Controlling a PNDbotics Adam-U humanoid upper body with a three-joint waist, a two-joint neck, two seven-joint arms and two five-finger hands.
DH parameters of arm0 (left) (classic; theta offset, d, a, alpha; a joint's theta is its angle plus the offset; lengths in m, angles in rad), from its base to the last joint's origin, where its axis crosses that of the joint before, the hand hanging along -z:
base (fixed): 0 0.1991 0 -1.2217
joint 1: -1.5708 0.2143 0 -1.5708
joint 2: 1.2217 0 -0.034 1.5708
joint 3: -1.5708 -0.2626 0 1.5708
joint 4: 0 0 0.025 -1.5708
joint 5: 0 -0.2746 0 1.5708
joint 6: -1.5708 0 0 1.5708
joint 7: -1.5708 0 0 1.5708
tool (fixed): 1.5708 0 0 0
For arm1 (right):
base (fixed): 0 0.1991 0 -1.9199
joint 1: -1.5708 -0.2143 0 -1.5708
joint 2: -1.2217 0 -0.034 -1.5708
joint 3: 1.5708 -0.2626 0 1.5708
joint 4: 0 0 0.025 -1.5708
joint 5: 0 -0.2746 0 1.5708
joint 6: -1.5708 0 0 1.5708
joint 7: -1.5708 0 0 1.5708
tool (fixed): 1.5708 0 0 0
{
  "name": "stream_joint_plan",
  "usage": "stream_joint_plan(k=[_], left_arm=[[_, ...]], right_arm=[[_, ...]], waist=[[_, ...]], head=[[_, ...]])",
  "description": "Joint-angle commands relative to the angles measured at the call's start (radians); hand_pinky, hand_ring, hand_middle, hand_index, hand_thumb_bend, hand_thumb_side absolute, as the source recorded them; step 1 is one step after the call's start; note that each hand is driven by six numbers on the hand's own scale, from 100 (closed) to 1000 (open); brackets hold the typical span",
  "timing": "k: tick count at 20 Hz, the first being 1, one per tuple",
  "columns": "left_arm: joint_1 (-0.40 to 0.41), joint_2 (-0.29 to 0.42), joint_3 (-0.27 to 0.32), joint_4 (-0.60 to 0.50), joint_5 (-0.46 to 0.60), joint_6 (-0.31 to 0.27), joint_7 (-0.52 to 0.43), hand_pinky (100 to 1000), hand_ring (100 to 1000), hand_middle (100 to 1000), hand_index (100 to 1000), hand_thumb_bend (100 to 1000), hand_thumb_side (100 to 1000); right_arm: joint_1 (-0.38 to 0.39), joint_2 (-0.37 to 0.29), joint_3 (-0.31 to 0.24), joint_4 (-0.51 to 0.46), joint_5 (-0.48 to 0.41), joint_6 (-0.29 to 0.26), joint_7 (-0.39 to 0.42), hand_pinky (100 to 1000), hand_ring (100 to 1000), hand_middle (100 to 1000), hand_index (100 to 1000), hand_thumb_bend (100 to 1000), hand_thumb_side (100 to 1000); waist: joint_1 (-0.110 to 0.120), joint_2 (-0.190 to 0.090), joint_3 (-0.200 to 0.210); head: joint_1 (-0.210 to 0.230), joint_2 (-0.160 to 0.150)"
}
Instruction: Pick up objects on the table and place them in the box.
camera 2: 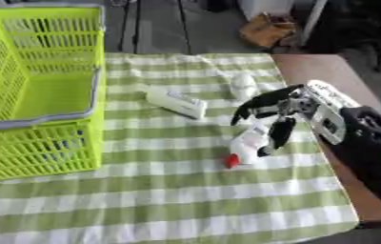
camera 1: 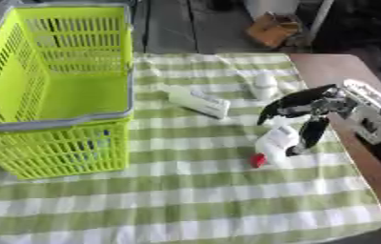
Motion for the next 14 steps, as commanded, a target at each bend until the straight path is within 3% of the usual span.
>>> stream_joint_plan(k=[1,2,14], left_arm=[[-0.012,0.021,0.003,-0.02,0.002,-0.003,-0.002,714,894,866,813,296,880],[-0.012,0.02,0.003,-0.02,0.002,-0.003,-0.002,713,894,866,813,297,880],[-0.011,0.015,0.003,-0.02,0.003,-0.007,-0.003,714,895,866,813,294,880]], right_arm=[[-0.006,-0.006,-0.01,0.001,0.014,-0.165,0.165,852,921,934,947,550,107],[-0.004,-0.004,-0.016,0.009,0.029,-0.165,0.165,857,924,937,948,547,182],[0.005,0.032,-0.068,0.055,0.241,-0.238,0.145,876,932,942,947,522,187]], waist=[[0.005,-0.012,0.0],[0.006,-0.011,0.0],[0.017,-0.008,0.002]], head=[[-0.002,-0.008],[-0.003,-0.009],[-0.004,-0.013]])
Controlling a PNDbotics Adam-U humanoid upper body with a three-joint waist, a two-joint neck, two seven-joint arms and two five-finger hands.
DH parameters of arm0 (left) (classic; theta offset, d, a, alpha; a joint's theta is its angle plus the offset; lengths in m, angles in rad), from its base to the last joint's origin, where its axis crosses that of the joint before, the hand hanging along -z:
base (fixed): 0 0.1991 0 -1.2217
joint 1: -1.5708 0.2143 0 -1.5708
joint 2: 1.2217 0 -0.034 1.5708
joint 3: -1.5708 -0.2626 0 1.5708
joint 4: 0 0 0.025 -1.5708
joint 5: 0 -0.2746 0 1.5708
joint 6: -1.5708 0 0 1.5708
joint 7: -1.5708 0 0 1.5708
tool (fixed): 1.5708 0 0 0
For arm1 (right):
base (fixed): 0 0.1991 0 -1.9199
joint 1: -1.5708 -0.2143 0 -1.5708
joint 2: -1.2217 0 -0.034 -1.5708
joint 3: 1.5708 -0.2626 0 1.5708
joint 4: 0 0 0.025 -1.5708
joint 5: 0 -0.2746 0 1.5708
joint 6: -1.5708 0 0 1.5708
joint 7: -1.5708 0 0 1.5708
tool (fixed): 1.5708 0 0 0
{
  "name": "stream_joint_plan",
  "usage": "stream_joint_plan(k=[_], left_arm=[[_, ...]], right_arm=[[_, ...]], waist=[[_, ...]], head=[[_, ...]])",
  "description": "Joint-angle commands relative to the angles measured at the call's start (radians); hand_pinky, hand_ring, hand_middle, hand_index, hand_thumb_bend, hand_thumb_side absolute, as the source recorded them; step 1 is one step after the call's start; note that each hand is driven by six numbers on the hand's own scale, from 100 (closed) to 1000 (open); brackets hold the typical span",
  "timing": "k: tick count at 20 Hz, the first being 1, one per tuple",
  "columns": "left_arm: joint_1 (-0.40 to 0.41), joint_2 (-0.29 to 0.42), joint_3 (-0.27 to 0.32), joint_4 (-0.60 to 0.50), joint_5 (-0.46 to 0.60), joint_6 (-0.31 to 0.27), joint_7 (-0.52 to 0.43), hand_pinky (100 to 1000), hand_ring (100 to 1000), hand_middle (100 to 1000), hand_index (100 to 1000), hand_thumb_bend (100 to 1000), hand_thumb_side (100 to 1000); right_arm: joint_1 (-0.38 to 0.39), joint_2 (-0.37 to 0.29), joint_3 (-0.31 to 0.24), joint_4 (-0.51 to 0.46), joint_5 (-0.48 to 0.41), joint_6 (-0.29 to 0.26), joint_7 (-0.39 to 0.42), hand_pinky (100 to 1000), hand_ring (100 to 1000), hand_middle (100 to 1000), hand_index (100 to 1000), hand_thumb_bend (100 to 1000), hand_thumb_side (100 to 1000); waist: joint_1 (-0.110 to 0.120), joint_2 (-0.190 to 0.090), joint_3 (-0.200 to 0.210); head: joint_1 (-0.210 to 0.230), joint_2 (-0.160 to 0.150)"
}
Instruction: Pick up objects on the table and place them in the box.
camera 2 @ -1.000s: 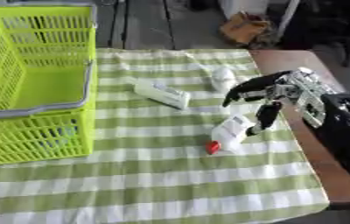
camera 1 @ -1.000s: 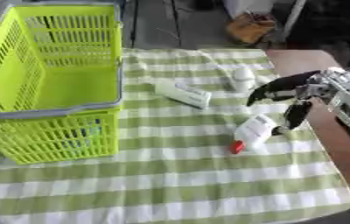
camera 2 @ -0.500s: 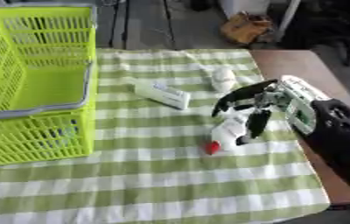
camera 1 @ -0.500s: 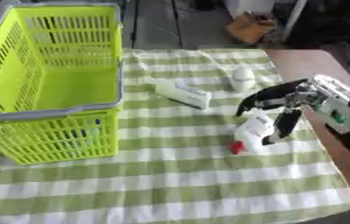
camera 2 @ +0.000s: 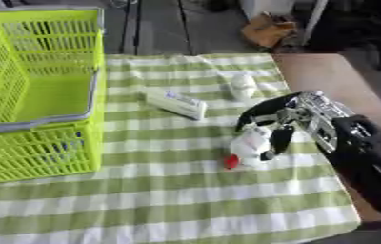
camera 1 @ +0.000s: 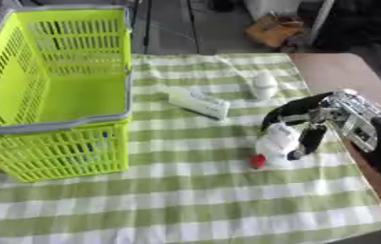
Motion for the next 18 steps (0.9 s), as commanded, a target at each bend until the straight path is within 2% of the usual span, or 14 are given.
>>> stream_joint_plan(k=[1,9,10,11,12,13,14,18], left_arm=[[-0.011,0.015,0.003,-0.02,0.003,-0.005,-0.001,714,895,866,813,294,880],[-0.012,0.015,0.003,-0.02,0.003,-0.005,-0.001,714,895,866,813,294,880],[-0.012,0.015,0.003,-0.02,0.003,-0.004,-0.001,714,895,866,813,294,879],[-0.011,0.015,0.003,-0.02,0.003,-0.005,-0.001,714,895,866,813,294,879],[-0.011,0.015,0.003,-0.02,0.003,-0.005,-0.001,714,895,866,813,294,879],[-0.011,0.016,0.003,-0.02,0.003,-0.005,-0.001,714,895,866,813,294,879],[-0.011,0.016,0.003,-0.02,0.003,-0.005,0.0,714,895,866,813,295,879],[-0.011,0.016,0.003,-0.02,0.003,-0.004,-0.001,714,896,866,813,295,880]], right_arm=[[-0.009,-0.01,-0.017,0.005,0.042,-0.21,0.172,876,932,942,947,522,187],[0.003,0.008,-0.011,0.023,0.075,-0.238,0.146,861,900,910,926,516,173],[0.003,0.009,-0.013,0.023,0.077,-0.241,0.136,765,781,793,824,500,168],[0.003,0.009,-0.016,0.019,0.079,-0.243,0.118,765,781,793,824,500,168],[0.002,0.009,-0.018,0.017,0.083,-0.246,0.099,654,673,680,725,475,158],[-0.001,0.008,-0.021,0.012,0.087,-0.249,0.074,608,625,629,673,467,157],[-0.004,0.006,-0.022,0.008,0.095,-0.252,0.05,537,554,547,583,440,149],[-0.014,0.0,-0.03,0.007,0.115,-0.26,-0.03,519,536,518,544,414,155]], waist=[[0.004,-0.01,0.001],[0.004,-0.008,-0.001],[0.004,-0.009,-0.001],[0.004,-0.009,-0.001],[0.004,-0.01,-0.001],[0.004,-0.01,-0.001],[0.003,-0.011,-0.001],[0.001,-0.012,-0.002]], head=[[-0.003,-0.008],[-0.003,-0.009],[-0.003,-0.009],[-0.002,-0.008],[-0.002,-0.008],[-0.002,-0.009],[-0.002,-0.009],[0.0,-0.008]])
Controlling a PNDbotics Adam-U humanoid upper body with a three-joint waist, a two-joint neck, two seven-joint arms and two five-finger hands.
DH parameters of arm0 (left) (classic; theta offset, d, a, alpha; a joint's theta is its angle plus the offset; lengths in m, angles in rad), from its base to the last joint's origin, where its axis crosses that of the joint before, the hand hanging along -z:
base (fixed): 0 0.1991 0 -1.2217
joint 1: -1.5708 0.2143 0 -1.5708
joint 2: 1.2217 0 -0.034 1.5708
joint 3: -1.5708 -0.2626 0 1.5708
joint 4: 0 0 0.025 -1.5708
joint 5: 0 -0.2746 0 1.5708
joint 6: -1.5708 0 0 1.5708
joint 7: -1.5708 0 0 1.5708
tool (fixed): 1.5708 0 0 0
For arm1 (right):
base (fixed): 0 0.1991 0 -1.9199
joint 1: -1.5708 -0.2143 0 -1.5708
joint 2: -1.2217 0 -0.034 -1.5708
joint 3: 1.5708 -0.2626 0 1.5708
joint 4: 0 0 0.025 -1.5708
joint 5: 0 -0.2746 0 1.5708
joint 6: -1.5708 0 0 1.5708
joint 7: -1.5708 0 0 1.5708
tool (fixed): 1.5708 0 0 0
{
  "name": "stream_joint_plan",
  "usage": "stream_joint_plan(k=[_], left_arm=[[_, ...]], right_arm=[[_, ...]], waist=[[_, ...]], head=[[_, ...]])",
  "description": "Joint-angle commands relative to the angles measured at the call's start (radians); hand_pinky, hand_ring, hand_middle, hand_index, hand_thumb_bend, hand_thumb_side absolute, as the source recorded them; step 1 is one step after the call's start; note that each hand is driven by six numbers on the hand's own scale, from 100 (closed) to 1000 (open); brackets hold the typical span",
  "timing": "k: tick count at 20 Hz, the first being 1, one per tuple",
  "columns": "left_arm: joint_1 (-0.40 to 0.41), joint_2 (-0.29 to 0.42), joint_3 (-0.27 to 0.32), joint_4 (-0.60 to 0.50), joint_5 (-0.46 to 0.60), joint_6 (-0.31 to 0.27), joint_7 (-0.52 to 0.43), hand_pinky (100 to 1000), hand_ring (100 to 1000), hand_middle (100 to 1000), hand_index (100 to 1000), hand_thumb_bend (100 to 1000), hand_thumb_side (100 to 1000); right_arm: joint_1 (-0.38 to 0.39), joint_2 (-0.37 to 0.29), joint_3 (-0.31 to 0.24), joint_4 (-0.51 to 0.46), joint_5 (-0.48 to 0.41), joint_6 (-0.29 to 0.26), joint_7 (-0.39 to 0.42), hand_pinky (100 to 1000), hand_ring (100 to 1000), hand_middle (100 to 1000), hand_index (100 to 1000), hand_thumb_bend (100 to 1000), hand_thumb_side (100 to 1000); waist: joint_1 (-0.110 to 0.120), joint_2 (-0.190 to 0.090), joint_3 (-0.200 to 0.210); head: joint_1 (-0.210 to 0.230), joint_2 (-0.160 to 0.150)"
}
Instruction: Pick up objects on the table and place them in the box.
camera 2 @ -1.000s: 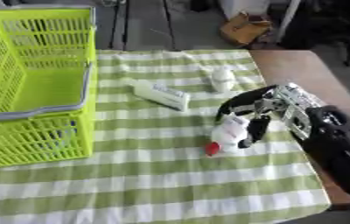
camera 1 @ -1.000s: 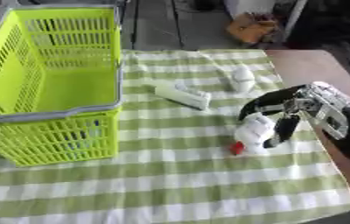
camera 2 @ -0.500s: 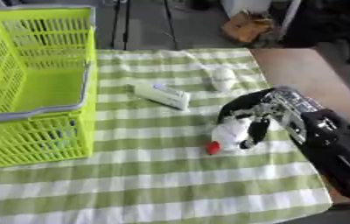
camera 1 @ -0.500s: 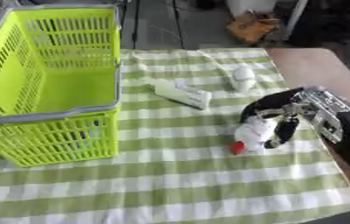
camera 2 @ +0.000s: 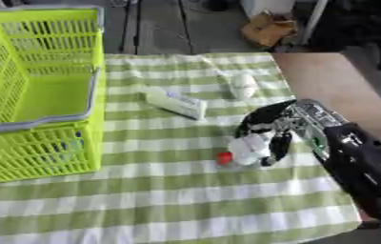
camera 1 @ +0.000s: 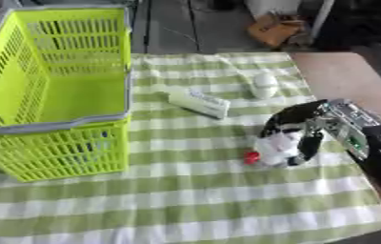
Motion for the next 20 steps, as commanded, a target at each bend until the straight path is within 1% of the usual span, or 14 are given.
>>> stream_joint_plan(k=[1,5,6,7,10,13,16,18,20], left_arm=[[-0.011,0.016,0.003,-0.02,0.003,-0.001,0.001,714,896,866,813,295,880],[-0.011,0.018,0.005,-0.02,0.002,-0.001,0.003,714,896,866,813,295,879],[-0.011,0.018,0.005,-0.02,0.002,-0.001,0.003,714,896,866,813,296,879],[-0.01,0.018,0.005,-0.02,0.002,-0.001,0.004,714,896,866,813,296,879],[-0.008,0.019,0.005,-0.02,0.002,0.0,0.005,713,896,866,813,297,879],[-0.006,0.019,0.005,-0.02,0.003,0.002,0.005,714,896,866,813,297,878],[-0.005,0.018,0.004,-0.02,0.004,0.003,0.005,714,896,866,813,297,879],[-0.002,0.018,0.003,-0.02,0.005,0.004,0.004,714,896,865,813,297,877],[-0.001,0.019,0.002,-0.02,0.006,0.005,0.003,714,896,865,813,297,877]], right_arm=[[-0.034,-0.031,-0.034,-0.025,0.018,-0.132,0.073,519,536,518,544,414,155],[-0.045,-0.043,-0.067,-0.067,0.017,-0.098,0.024,524,540,522,549,409,164],[-0.046,-0.045,-0.072,-0.075,0.018,-0.09,0.018,534,546,526,552,391,176],[-0.068,-0.05,-0.098,-0.101,0.027,-0.067,0.001,536,547,526,553,386,178],[-0.108,-0.05,-0.144,-0.162,0.064,-0.021,-0.021,547,553,531,557,374,192],[-0.156,-0.028,-0.191,-0.197,0.106,0.013,-0.049,551,555,533,559,363,198],[-0.187,-0.003,-0.219,-0.209,0.146,0.027,-0.08,552,556,532,556,358,204],[-0.23,0.038,-0.241,-0.212,0.175,0.034,-0.114,553,564,528,556,350,212],[-0.255,0.068,-0.246,-0.199,0.205,0.032,-0.145,553,564,528,556,350,212]], waist=[[-0.001,-0.015,-0.003],[-0.002,-0.017,-0.004],[-0.002,-0.017,-0.004],[-0.002,-0.02,-0.005],[-0.004,-0.025,-0.005],[-0.006,-0.029,-0.006],[-0.005,-0.032,-0.006],[-0.004,-0.038,-0.003],[-0.004,-0.041,-0.002]], head=[[0.001,-0.008],[0.004,-0.01],[0.005,-0.01],[0.006,-0.009],[0.008,-0.01],[0.01,-0.01],[0.011,-0.01],[0.011,-0.012],[0.012,-0.012]])
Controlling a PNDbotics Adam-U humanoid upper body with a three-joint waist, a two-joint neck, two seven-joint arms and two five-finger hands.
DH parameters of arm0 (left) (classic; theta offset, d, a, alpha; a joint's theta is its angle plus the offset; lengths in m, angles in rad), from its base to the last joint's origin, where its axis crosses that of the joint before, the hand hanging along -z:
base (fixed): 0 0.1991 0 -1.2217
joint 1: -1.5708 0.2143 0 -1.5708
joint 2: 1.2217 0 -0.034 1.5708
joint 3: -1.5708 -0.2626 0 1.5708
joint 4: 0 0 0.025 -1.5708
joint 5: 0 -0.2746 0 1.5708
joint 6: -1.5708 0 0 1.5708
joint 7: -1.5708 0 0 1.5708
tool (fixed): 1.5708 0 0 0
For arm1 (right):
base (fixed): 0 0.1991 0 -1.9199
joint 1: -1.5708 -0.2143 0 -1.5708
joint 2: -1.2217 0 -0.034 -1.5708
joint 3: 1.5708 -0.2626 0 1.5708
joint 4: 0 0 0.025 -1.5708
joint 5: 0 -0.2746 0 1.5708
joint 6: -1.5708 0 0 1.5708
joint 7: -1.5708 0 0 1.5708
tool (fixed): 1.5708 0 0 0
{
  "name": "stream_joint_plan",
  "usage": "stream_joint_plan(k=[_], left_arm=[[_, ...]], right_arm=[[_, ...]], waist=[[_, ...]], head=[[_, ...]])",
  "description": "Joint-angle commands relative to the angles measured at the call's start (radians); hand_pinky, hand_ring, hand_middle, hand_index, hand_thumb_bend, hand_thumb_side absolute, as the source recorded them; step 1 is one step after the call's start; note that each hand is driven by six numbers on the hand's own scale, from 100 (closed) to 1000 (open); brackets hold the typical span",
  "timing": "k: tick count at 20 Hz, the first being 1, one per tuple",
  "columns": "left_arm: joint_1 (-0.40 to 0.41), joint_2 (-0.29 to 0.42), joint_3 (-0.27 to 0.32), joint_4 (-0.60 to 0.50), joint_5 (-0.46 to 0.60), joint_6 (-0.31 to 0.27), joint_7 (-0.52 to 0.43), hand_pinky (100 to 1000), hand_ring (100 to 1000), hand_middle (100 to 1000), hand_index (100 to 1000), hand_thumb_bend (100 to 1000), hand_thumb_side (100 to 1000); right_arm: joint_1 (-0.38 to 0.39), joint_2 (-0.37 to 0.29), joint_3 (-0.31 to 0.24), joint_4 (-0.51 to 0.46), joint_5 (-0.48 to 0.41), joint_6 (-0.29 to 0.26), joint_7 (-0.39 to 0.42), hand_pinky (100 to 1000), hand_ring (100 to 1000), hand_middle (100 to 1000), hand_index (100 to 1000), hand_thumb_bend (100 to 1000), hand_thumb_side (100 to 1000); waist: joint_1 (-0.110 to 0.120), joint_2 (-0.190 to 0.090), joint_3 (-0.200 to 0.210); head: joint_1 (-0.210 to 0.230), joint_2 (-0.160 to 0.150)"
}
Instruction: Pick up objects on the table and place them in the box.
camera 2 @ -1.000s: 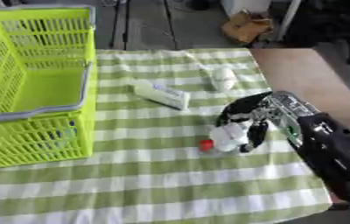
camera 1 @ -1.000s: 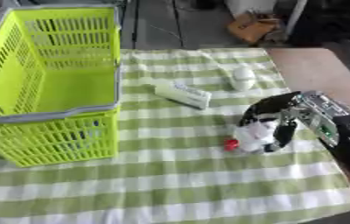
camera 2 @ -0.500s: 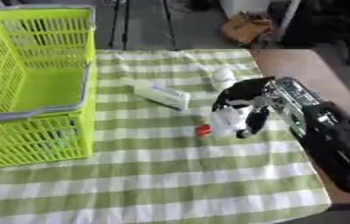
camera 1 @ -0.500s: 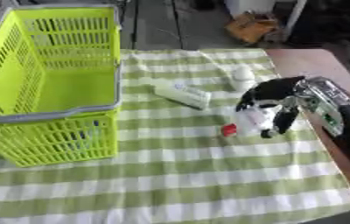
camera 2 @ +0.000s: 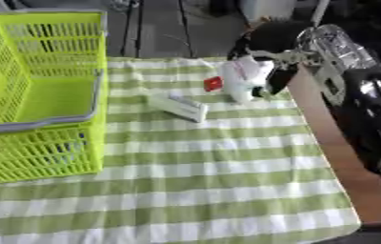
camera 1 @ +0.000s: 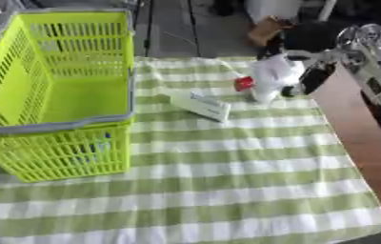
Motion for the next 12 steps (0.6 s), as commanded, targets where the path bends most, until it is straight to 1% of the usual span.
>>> stream_joint_plan(k=[1,3,6,12], left_arm=[[-0.002,0.018,0.0,-0.02,0.005,0.003,-0.001,713,896,865,813,297,878],[0.0,0.016,-0.003,-0.02,0.007,0.005,-0.003,713,897,866,813,296,877],[0.002,0.016,-0.005,-0.02,0.01,0.006,-0.006,713,897,865,813,296,877],[0.001,0.016,-0.012,-0.02,0.015,0.008,-0.013,713,897,866,813,295,877]], right_arm=[[-0.056,0.038,-0.027,-0.012,0.049,0.002,-0.059,551,562,526,562,347,216],[-0.087,0.087,-0.017,-0.002,0.086,-0.001,-0.12,559,570,532,570,337,225],[-0.121,0.142,0.014,0.008,0.146,-0.02,-0.207,568,577,539,572,335,229],[-0.169,0.221,0.072,0.012,0.213,-0.075,-0.299,589,598,560,579,314,239]], waist=[[0.003,-0.019,0.003],[0.004,-0.023,0.006],[0.006,-0.027,0.013],[0.006,-0.031,0.028]], head=[[-0.001,-0.01],[-0.003,-0.01],[-0.008,-0.008],[-0.021,-0.003]])
